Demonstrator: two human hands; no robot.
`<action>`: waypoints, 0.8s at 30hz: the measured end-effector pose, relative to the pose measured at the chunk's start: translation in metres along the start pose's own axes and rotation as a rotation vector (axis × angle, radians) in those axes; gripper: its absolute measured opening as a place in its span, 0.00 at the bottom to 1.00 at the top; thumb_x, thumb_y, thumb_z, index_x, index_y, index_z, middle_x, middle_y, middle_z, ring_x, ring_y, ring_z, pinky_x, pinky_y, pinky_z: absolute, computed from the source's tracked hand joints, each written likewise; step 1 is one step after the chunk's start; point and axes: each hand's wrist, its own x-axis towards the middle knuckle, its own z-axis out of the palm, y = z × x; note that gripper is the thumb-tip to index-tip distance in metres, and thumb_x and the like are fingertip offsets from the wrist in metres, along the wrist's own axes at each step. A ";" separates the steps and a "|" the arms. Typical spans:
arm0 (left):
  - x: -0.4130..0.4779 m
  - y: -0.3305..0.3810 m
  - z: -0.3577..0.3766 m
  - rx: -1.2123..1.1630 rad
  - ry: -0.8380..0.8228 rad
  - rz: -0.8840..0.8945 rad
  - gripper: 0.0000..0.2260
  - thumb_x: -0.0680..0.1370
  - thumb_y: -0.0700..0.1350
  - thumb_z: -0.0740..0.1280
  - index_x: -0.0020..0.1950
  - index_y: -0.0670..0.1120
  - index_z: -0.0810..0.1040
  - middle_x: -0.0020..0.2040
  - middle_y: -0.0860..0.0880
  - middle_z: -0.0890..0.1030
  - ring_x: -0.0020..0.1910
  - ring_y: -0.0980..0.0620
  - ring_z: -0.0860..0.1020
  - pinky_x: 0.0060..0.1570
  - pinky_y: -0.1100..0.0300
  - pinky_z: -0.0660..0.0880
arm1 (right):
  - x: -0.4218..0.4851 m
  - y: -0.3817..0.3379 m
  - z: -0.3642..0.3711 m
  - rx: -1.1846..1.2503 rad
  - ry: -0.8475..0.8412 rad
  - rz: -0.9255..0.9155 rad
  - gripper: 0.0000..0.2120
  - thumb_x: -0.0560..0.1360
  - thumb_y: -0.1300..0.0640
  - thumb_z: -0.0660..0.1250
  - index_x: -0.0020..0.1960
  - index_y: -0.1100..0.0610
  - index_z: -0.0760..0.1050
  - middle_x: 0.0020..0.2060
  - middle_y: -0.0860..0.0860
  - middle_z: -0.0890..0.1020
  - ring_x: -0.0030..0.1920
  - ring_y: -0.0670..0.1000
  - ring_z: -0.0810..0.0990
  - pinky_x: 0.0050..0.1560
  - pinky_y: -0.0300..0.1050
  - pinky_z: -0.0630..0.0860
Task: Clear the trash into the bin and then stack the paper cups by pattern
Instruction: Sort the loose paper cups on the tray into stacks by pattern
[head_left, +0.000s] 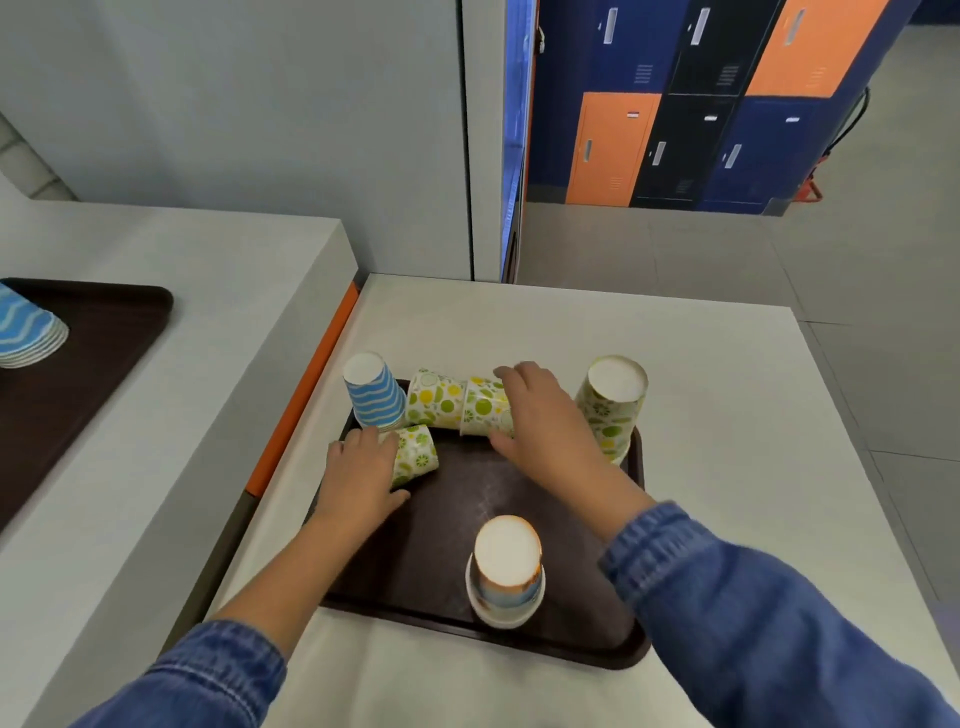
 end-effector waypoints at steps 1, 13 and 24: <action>-0.001 -0.001 0.003 0.022 0.011 0.003 0.33 0.71 0.59 0.69 0.72 0.49 0.63 0.64 0.46 0.70 0.62 0.46 0.69 0.60 0.53 0.66 | 0.014 0.001 0.010 -0.150 -0.071 0.026 0.27 0.72 0.56 0.67 0.68 0.61 0.64 0.61 0.56 0.71 0.60 0.56 0.70 0.57 0.48 0.70; -0.018 -0.011 0.008 -0.074 0.037 0.039 0.34 0.70 0.51 0.70 0.74 0.51 0.60 0.66 0.48 0.68 0.64 0.48 0.68 0.63 0.55 0.65 | 0.048 0.036 0.052 -0.487 -0.403 0.218 0.24 0.72 0.60 0.68 0.65 0.59 0.65 0.60 0.57 0.74 0.59 0.58 0.74 0.57 0.53 0.71; -0.036 -0.015 -0.016 -0.358 0.181 0.026 0.35 0.70 0.54 0.70 0.74 0.52 0.61 0.66 0.49 0.68 0.64 0.49 0.68 0.63 0.56 0.65 | 0.034 0.014 0.034 -0.547 -0.404 0.093 0.29 0.68 0.59 0.72 0.64 0.59 0.64 0.58 0.58 0.70 0.53 0.58 0.76 0.47 0.47 0.73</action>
